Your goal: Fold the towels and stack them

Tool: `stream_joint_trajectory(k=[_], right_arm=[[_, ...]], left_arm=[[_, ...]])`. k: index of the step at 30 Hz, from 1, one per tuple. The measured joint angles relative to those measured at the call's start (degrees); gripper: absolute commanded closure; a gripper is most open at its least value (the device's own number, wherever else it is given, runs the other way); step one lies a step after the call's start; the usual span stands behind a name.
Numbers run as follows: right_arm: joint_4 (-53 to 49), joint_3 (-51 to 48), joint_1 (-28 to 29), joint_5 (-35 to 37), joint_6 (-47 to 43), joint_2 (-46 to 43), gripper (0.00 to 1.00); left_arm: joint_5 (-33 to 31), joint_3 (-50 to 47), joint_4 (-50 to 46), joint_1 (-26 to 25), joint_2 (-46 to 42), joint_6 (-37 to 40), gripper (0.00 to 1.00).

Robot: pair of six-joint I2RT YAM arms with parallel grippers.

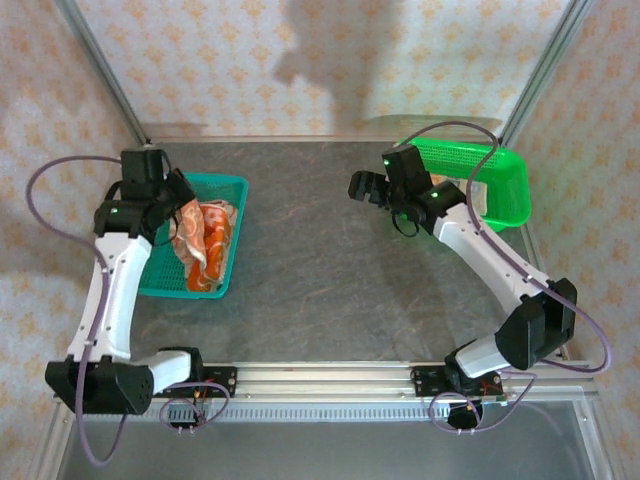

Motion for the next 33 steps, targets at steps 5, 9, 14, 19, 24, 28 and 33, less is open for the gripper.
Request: stream_joint_trajectory(k=[5,9,14,19,24,28,33], right_arm=[[1.0,-0.2,0.0,0.0,0.8,-0.5,0.01],[1.4,-1.3,0.1,0.0,1.0,-1.2,0.01],[1.6,-4.1,0.1,0.0,1.4,-3.3,0.01],[1.8,-5.7,0.1,0.0,2.1,-4.7,0.01],[2.0,-7.6,0.1,1.4,3.1,-6.2,0.01],[0.9,-8.4,0.1,5.0,3.7,-8.0,0.01],[-0.8,-8.5,0.1,10.4,3.7,-11.3,0.01]], left_arm=[[-0.2,9.7,-3.6,-4.4,-0.6,-0.9,1.0],[-0.2,17.6,-6.4,-9.2,0.5,-2.0,1.0],[-0.9,28.1,-7.7,-15.4,4.4,-4.3,1.0],[-1.9,40.5,-8.7,-21.8,11.1,-5.3,1.0],[-3.4,52.5,-8.9,-29.0,19.0,-5.5,1.0],[-3.3,55.1,-8.5,-33.8,23.3,-5.9,1.0],[-3.0,53.9,-6.4,-38.7,28.1,-7.1,1.0]])
